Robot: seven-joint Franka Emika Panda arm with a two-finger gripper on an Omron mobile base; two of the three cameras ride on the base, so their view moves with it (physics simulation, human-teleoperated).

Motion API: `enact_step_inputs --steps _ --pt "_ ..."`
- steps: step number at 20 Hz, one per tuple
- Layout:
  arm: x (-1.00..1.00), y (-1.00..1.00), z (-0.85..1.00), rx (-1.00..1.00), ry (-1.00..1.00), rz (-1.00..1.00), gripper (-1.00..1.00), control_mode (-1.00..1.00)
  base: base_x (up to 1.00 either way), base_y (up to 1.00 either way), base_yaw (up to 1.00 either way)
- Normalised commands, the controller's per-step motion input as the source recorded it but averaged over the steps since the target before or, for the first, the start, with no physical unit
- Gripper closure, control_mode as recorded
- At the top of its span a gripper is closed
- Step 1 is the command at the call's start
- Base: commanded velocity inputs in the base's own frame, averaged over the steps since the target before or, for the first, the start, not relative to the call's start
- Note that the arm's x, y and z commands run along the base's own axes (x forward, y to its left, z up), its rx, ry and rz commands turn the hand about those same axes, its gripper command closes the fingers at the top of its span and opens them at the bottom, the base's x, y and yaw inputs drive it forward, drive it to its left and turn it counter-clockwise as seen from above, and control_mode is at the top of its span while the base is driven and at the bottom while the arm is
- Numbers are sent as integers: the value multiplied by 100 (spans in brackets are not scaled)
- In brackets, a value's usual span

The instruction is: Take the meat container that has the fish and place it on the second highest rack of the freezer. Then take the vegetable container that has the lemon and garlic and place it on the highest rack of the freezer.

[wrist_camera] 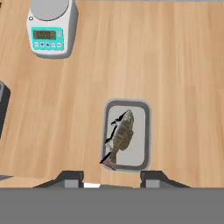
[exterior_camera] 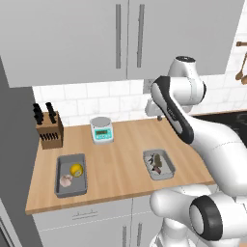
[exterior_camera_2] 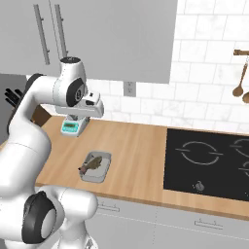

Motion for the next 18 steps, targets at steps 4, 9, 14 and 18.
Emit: enact_step_inputs --steps 4,9,14,18 --pt "-10 -2 -5 3 2 -1 -100 -100 0 0 0" --pt "-27 0 -3 0 0 0 -100 -100 0 0 0" --pt "-57 0 -18 1 2 -3 -100 -100 0 0 0" --pt "-13 -2 -18 1 12 -6 -100 -100 0 0 0"
